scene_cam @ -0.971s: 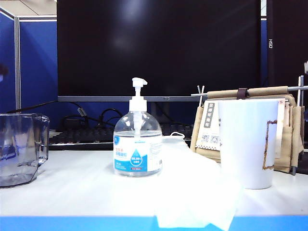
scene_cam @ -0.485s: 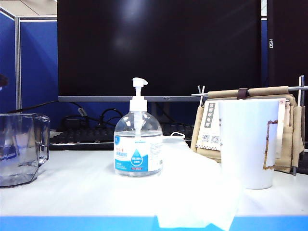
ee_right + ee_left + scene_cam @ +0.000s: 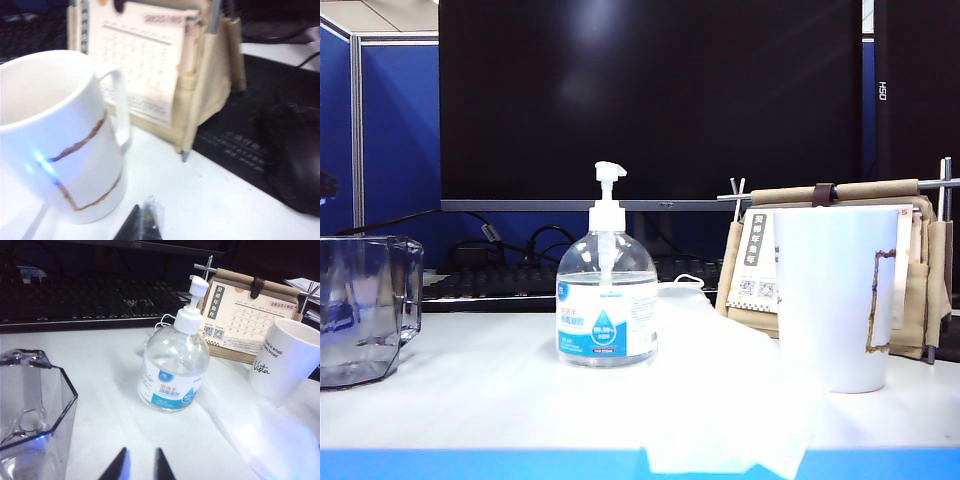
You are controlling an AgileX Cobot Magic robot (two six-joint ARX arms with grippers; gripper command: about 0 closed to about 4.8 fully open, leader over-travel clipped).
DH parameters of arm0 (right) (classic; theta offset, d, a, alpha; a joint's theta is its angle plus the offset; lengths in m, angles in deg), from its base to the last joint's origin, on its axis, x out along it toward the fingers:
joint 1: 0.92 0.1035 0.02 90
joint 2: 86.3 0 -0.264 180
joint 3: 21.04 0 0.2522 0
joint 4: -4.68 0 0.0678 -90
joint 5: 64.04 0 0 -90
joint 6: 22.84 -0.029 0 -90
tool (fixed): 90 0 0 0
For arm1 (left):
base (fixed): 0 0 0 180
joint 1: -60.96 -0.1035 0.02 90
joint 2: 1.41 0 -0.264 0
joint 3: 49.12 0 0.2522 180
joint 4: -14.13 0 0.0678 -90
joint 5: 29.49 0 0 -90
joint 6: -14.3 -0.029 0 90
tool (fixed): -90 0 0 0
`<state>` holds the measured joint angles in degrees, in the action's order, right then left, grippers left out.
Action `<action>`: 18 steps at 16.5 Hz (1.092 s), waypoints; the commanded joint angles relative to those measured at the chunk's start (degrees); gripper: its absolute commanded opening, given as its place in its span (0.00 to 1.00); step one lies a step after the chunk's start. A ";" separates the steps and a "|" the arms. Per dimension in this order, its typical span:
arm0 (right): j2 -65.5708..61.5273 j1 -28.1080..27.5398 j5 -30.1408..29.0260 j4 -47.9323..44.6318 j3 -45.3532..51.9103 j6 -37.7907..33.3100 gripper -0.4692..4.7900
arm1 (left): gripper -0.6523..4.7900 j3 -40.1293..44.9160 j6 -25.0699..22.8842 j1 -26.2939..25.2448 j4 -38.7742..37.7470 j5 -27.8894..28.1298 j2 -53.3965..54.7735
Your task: Swap the positions of the transparent plastic cup and the white ceramic cup.
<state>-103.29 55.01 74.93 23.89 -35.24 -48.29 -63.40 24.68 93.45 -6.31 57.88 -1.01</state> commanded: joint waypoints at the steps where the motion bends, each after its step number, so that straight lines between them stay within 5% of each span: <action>1: 0.11 -0.02 -0.22 -0.59 0.42 -0.04 0.08 | 0.26 -0.09 0.15 0.04 0.28 -0.37 0.04; 7: 4.94 -2.43 -1.60 0.09 0.44 -0.04 0.08 | 0.26 -0.09 0.15 -3.74 -0.11 -2.16 -0.15; 10: 13.86 -13.81 -6.23 1.68 0.44 -0.04 0.08 | 0.26 -0.07 0.17 -13.77 -0.09 -5.57 -0.15; 13: 16.76 -32.85 -6.97 -3.93 0.42 -0.02 0.08 | 0.26 -0.07 0.15 -23.23 -0.15 -5.09 -0.15; 15: 16.85 -43.87 -6.25 -4.00 0.42 -0.02 0.08 | 0.26 -0.07 0.15 -25.09 -0.13 -2.89 -0.15; 18: 16.85 -51.12 -1.29 -3.78 0.42 -0.02 0.08 | 0.26 -0.07 0.15 -23.15 -0.13 -2.54 -0.15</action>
<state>-86.53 4.06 72.00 20.68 -35.24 -48.33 -63.40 24.70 69.58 -6.92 55.50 -1.12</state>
